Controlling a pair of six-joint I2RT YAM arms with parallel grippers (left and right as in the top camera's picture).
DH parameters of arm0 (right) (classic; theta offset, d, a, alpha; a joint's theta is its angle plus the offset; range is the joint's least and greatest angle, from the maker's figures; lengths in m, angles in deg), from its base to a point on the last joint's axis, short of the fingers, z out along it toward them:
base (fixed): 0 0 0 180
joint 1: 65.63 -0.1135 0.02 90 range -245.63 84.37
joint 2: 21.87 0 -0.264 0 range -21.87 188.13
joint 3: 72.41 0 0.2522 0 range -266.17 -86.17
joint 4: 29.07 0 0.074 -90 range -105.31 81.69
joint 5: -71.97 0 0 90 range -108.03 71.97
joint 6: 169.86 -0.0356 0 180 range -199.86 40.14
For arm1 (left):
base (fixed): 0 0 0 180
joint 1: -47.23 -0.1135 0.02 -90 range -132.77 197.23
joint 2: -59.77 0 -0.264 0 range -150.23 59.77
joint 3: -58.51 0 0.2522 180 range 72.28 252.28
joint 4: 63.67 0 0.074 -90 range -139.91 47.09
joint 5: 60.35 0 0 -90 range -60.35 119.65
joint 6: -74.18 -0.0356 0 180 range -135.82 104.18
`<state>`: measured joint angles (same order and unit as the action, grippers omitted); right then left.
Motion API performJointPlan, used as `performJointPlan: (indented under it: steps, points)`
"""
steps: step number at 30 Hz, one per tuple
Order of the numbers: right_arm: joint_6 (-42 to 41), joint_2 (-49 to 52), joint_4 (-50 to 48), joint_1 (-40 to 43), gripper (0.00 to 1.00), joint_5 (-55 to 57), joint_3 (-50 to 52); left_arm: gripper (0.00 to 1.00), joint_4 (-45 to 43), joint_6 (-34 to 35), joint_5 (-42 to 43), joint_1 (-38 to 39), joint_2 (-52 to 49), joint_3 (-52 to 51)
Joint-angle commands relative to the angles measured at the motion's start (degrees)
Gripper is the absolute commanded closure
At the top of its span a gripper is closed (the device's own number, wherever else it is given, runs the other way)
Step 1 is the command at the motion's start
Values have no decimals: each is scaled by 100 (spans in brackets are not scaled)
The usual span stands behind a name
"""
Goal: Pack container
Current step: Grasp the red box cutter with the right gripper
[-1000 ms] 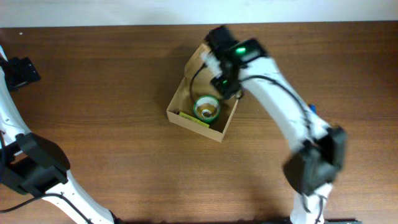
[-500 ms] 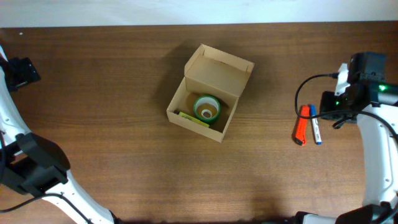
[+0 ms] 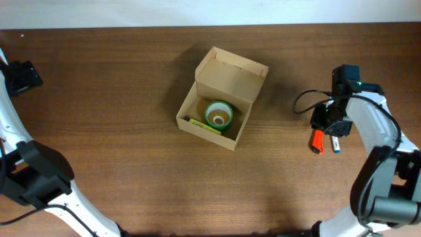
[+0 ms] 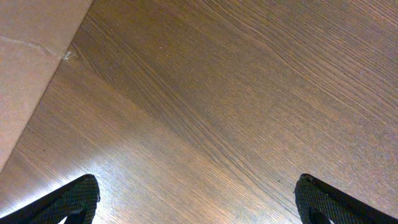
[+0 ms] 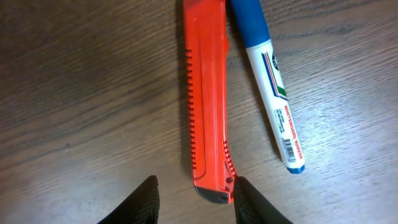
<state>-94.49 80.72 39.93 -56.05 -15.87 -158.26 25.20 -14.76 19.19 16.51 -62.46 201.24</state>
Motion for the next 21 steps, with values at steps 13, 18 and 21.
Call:
performJointPlan:
  steps: [13, 18, 21]
  points:
    - [-92, 918, -332, 20, 50, 262, 33, 0, -9, -70, 20, -15, 105, -42]
    - [-155, 946, -326, 247, 62, 236, 33, 0, -9, -70, 20, -15, 105, -42]
    - [-155, 946, -328, 245, 89, 236, 33, 0, -9, -70, 20, -15, 107, -42]
